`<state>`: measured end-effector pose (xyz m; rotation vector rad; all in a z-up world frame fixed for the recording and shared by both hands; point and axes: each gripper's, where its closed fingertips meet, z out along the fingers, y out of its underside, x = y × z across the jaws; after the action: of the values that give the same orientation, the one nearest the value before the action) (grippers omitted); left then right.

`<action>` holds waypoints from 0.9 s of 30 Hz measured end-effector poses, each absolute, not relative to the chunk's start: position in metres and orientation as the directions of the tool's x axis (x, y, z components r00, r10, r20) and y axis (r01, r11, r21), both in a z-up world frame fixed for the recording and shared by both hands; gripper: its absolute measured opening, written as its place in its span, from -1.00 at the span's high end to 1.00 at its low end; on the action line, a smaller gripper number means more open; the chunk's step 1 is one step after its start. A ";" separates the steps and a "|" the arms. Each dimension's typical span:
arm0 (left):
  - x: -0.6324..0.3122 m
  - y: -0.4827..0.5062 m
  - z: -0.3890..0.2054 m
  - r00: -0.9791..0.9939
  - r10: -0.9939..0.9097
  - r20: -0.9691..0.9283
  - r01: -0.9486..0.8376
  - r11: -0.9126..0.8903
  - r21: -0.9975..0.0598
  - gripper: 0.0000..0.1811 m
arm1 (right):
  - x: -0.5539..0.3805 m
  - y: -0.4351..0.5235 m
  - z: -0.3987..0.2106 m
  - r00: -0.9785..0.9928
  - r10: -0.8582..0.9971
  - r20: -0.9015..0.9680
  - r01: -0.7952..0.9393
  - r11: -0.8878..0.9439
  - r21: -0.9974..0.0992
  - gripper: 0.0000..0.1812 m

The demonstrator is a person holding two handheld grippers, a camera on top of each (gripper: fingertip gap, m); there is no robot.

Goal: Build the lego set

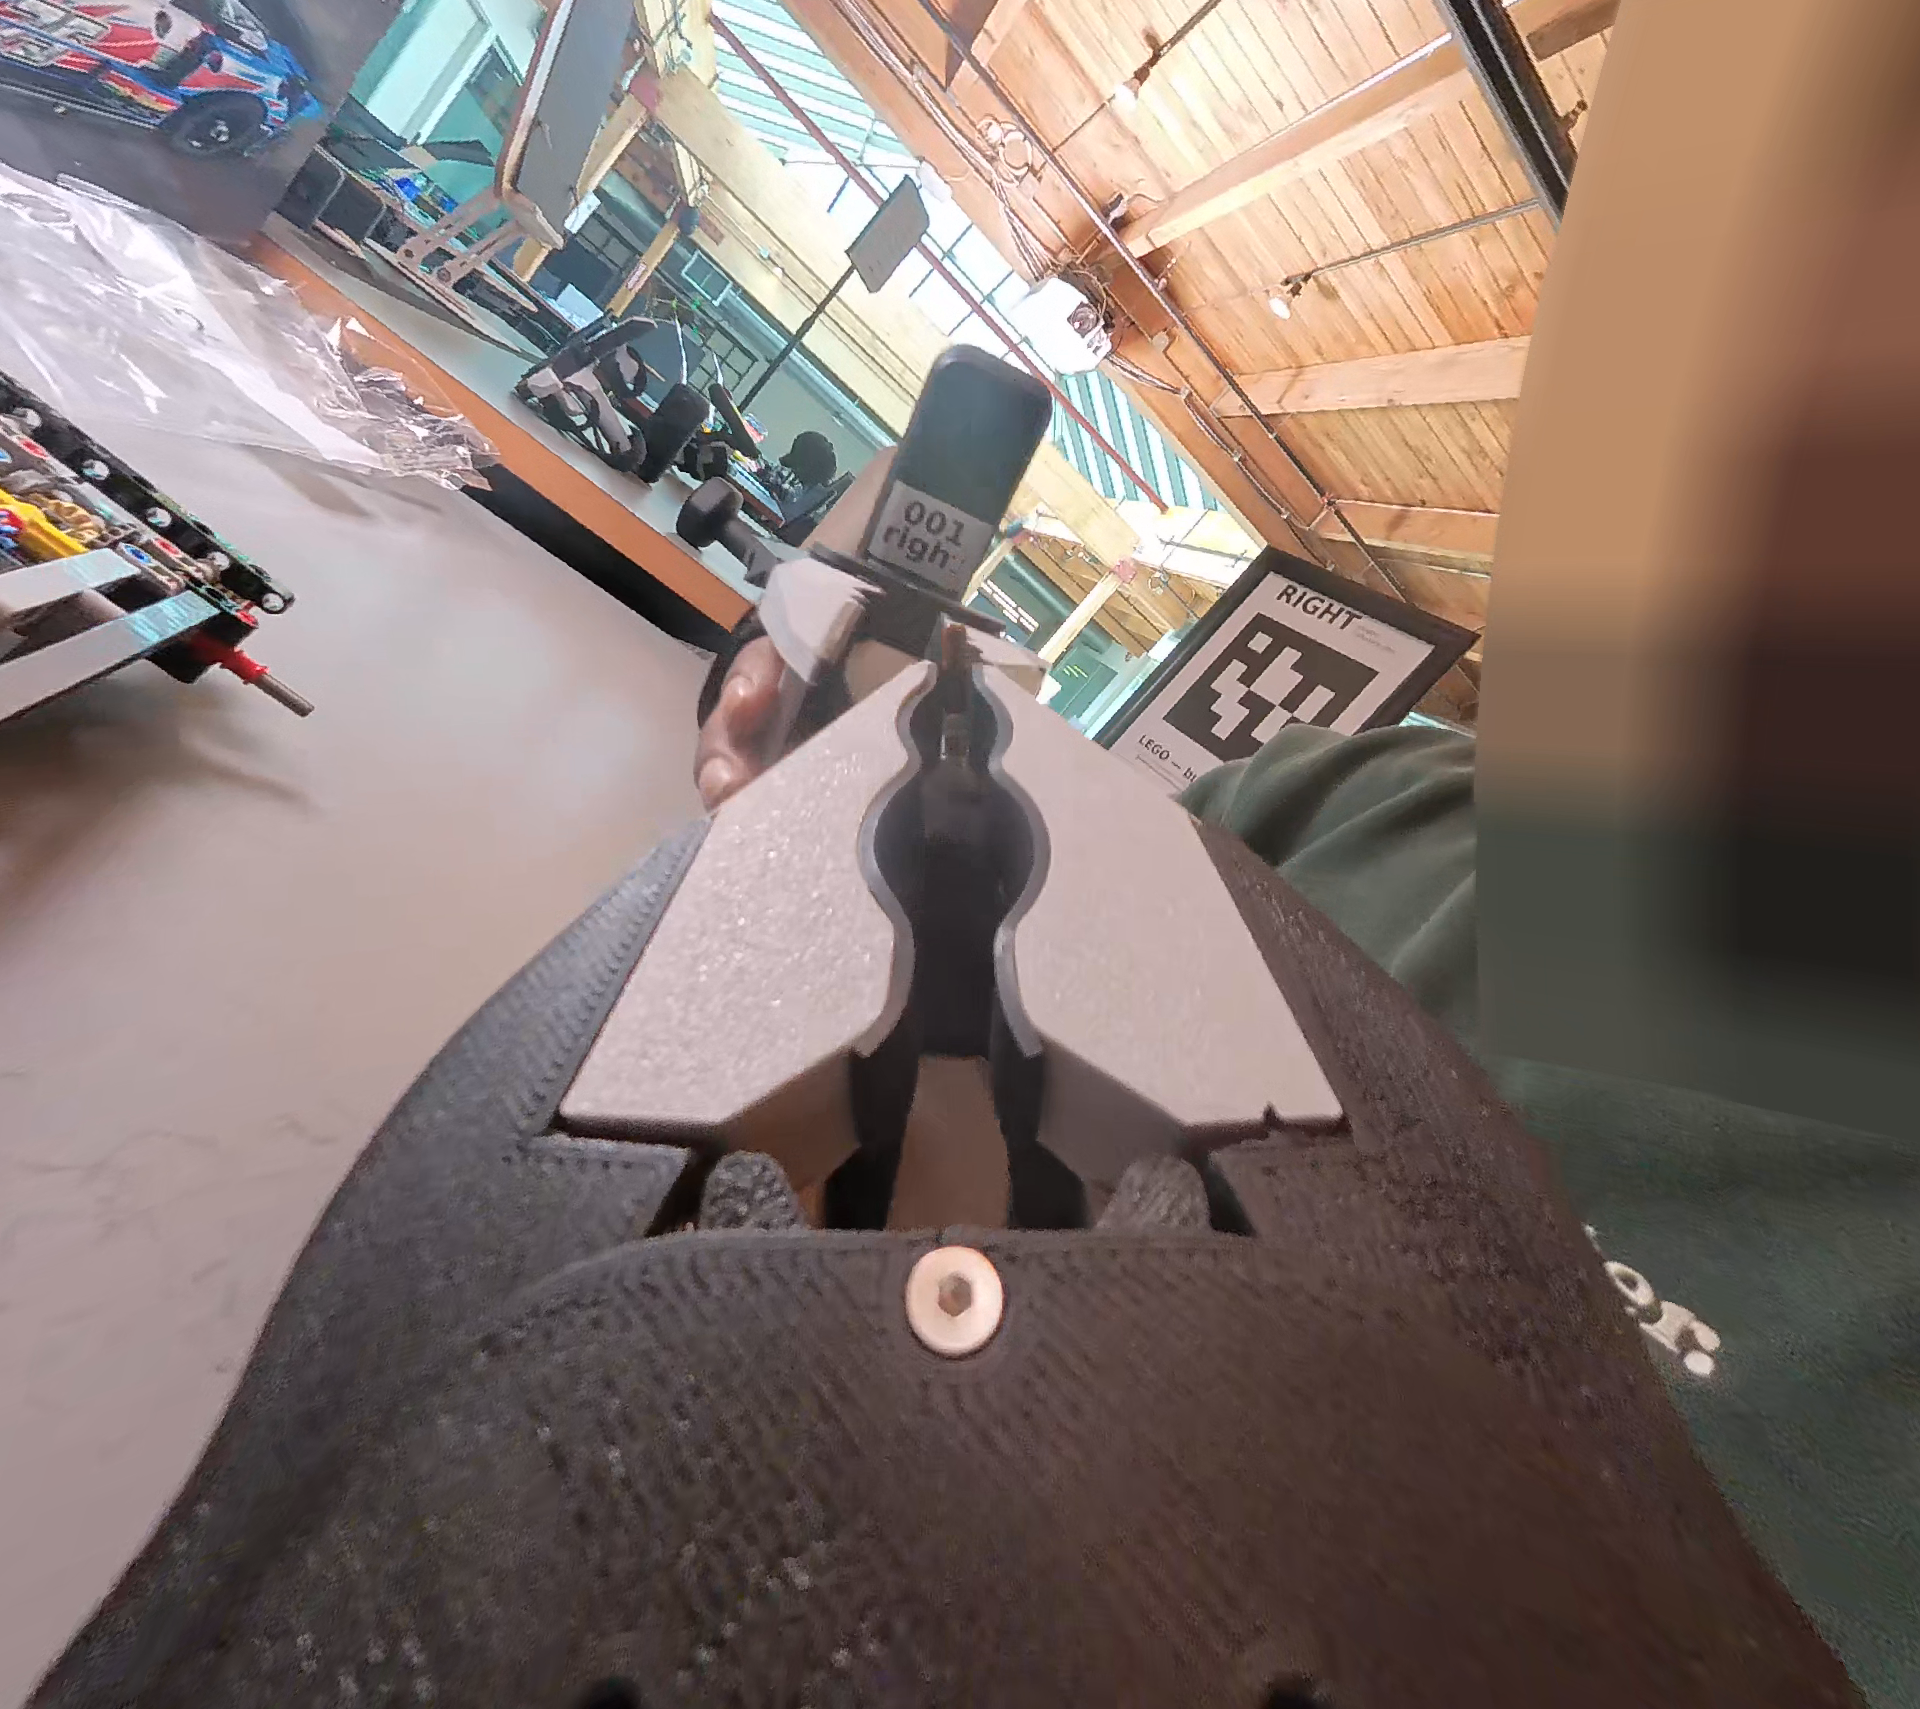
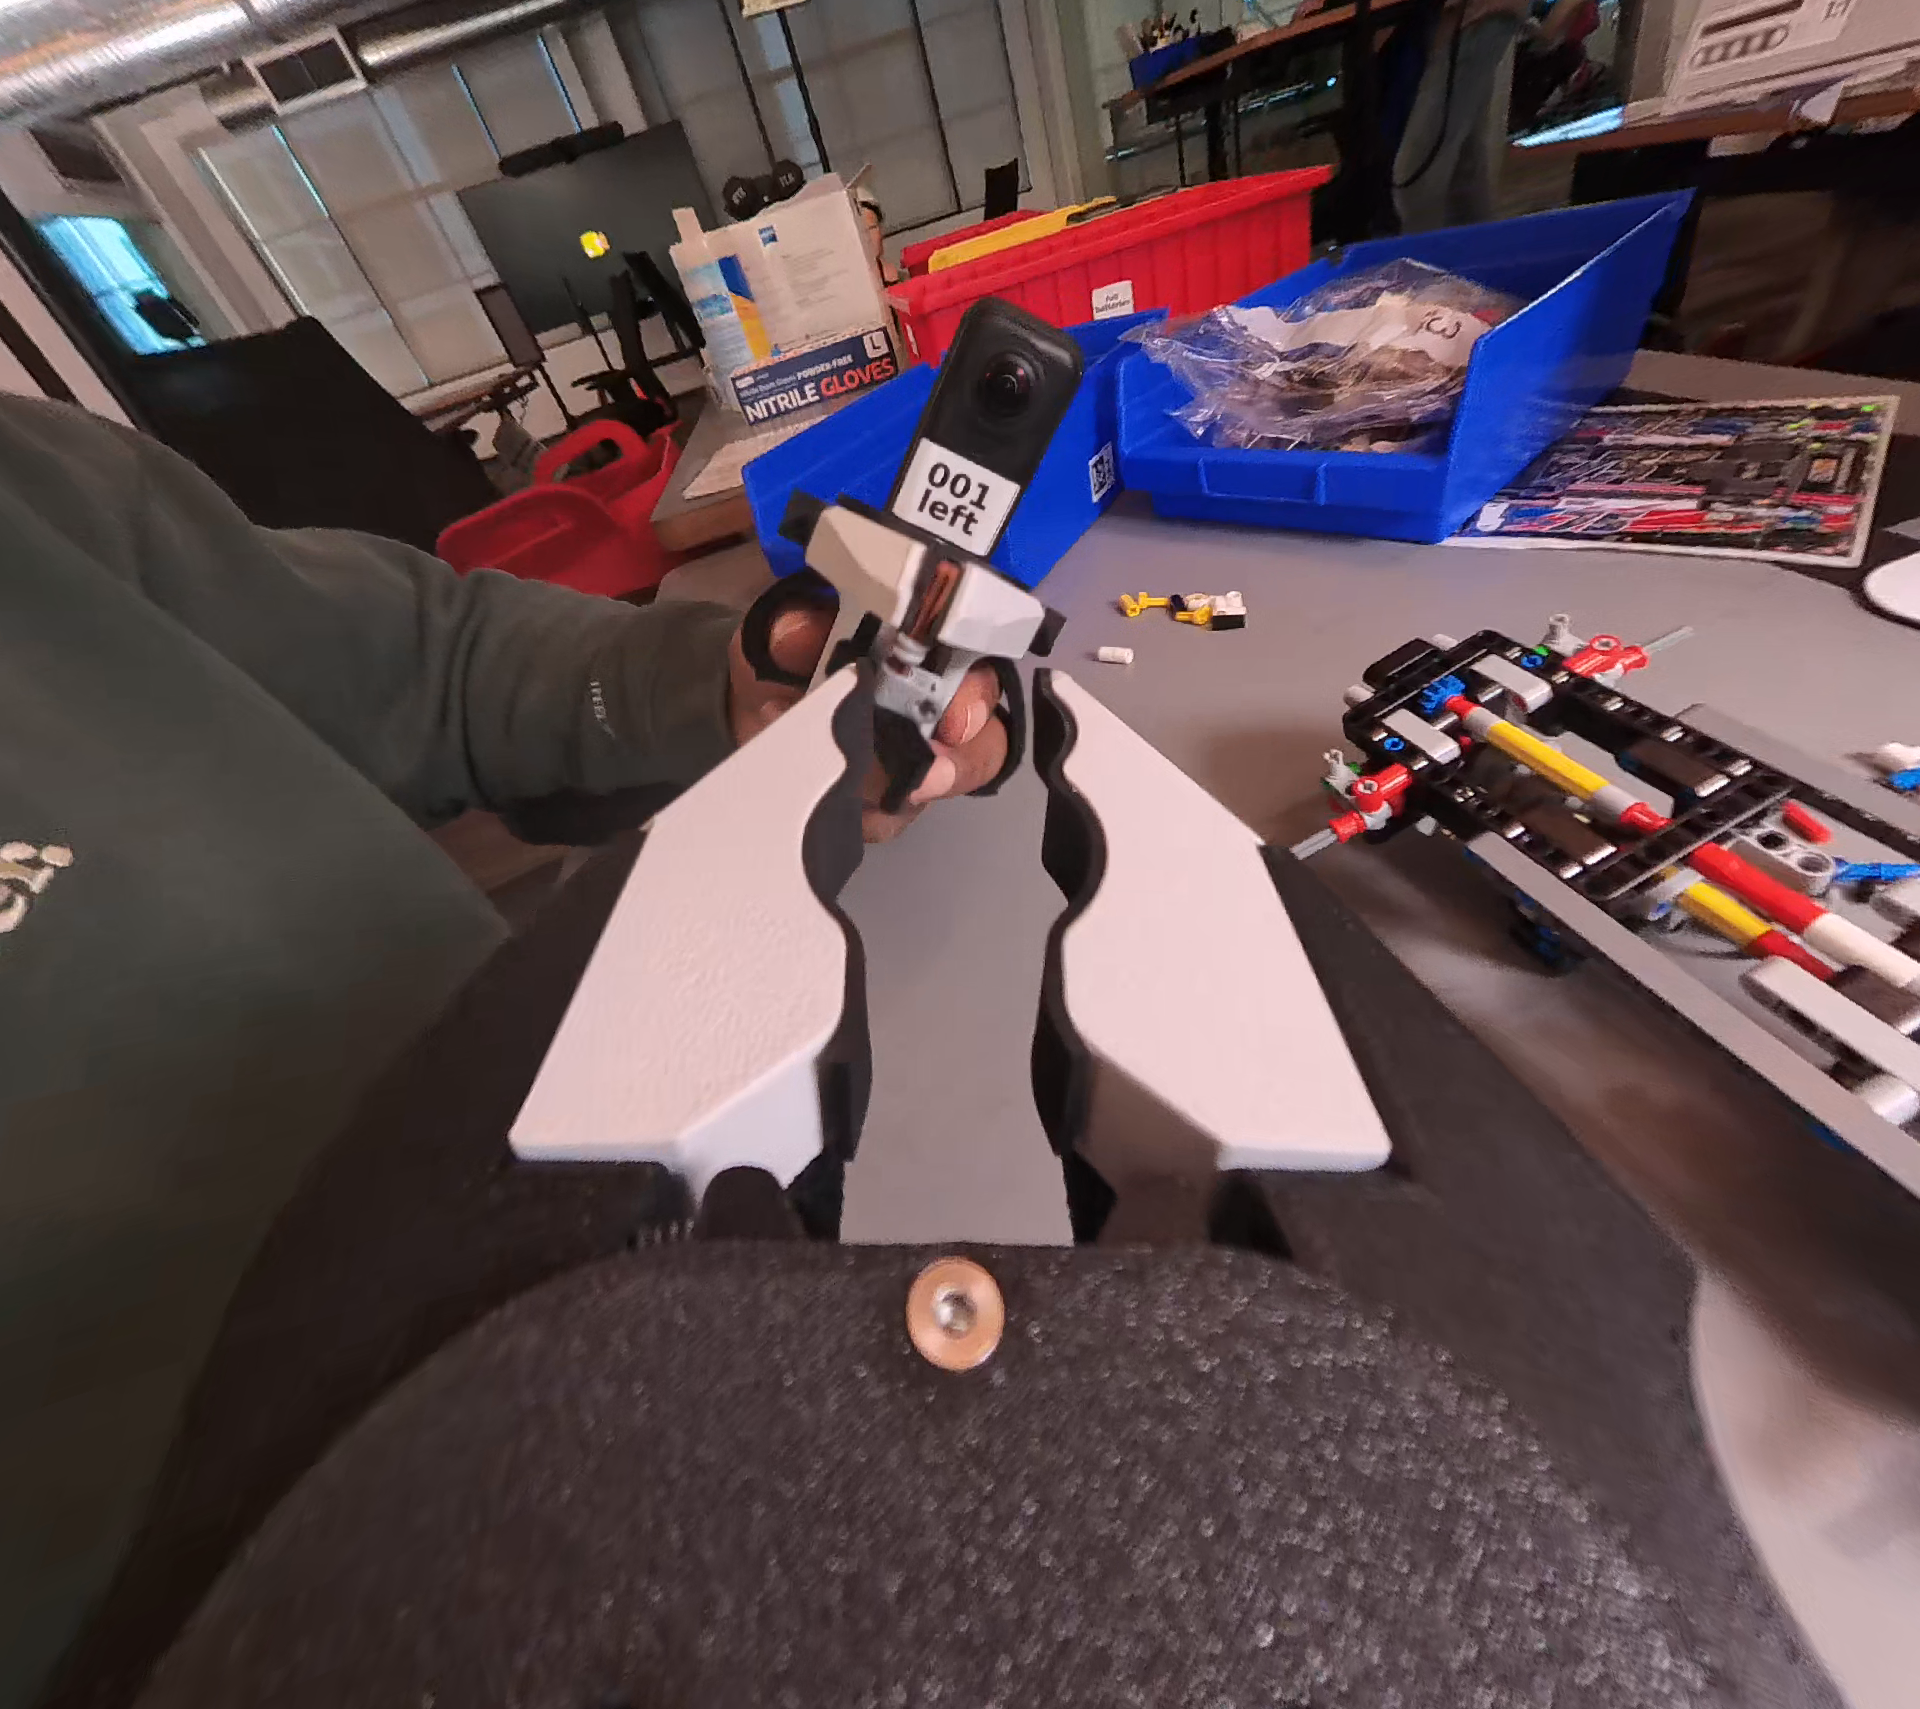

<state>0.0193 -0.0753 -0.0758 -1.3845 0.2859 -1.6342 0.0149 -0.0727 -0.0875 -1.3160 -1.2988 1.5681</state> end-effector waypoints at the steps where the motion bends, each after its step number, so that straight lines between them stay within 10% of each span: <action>1: 0.022 -0.076 -0.077 0.085 -0.766 0.637 0.485 -0.526 -0.698 0.98 | 0.014 -0.074 -0.088 -0.251 0.923 -0.292 0.103 -0.275 -0.956 0.70; 7: 0.027 -0.081 -0.075 0.113 -0.797 0.593 0.459 -0.487 -0.743 0.99 | 0.011 -0.091 -0.091 -0.369 0.823 -0.433 0.150 -0.407 -0.901 0.87; 22: 0.014 -0.062 -0.081 0.461 -0.787 0.409 0.375 -0.245 -0.894 0.99 | 0.005 -0.075 -0.104 -0.104 0.988 -0.112 0.194 -0.090 -0.977 0.71; 27: 0.020 -0.069 -0.081 0.422 -0.812 0.404 0.356 -0.261 -0.897 0.98 | 0.008 -0.079 -0.108 -0.213 0.974 0.080 0.177 0.119 -0.977 0.94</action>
<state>0.0202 -0.0687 -0.0808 -1.4342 0.4342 -1.1800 0.0081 -0.0790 -0.1084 -1.1661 -1.5493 1.1857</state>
